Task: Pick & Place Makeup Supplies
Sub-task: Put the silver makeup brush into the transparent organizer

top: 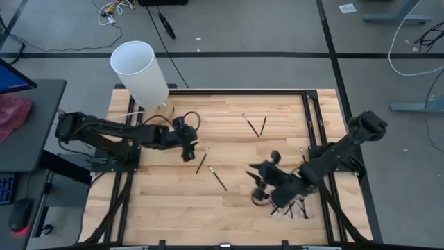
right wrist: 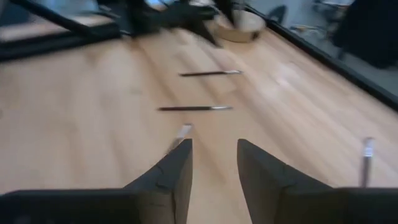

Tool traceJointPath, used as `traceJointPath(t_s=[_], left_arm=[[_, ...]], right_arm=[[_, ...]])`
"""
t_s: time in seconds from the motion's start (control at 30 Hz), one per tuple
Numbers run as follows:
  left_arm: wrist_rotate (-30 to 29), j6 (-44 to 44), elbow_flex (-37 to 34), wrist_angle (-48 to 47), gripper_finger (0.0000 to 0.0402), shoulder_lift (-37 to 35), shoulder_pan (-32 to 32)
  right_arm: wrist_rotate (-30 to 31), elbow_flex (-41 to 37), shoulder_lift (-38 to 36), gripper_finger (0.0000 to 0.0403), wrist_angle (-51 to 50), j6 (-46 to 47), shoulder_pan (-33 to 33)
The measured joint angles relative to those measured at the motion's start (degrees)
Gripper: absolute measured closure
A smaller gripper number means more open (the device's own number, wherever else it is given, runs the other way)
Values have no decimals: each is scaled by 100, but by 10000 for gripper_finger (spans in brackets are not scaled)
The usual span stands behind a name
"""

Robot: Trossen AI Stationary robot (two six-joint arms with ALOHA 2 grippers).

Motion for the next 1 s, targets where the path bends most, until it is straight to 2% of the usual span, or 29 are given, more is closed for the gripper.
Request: traceJointPath(t_s=[0.17, 0.27, 0.43, 0.57, 0.67, 0.77, 1.0], left_arm=[[-112, -1216, -1080, -26, 170, -763, -92], [-105, -2091, -1582, -19, 170, -1189, -164], [0, -3546, -2307, 302, 170, -1534, -389], [210, -4391, -3067, 1536, 170, -1494, -559], [65, -4542, -3487, 2367, 170, -1476, -534], [-166, -4281, -3649, 2982, 170, -1482, -476], [-1021, -3727, -3676, 3092, 170, -1478, -404]], right_arm=[[-59, -4, 444, 277, 468, -728, -818], [-374, -4, 725, 277, 1160, -1484, -1325], [-974, -4, 1446, 277, 3023, -2506, -1994], [-1740, -2, 2176, 277, 4608, -3143, -2311], [-2274, -4, 2568, 277, 5428, -3366, -2450], [-2448, -2, 2783, 277, 5768, -3371, -2531], [-2505, -2, 2967, 277, 5975, -3281, -2544]])
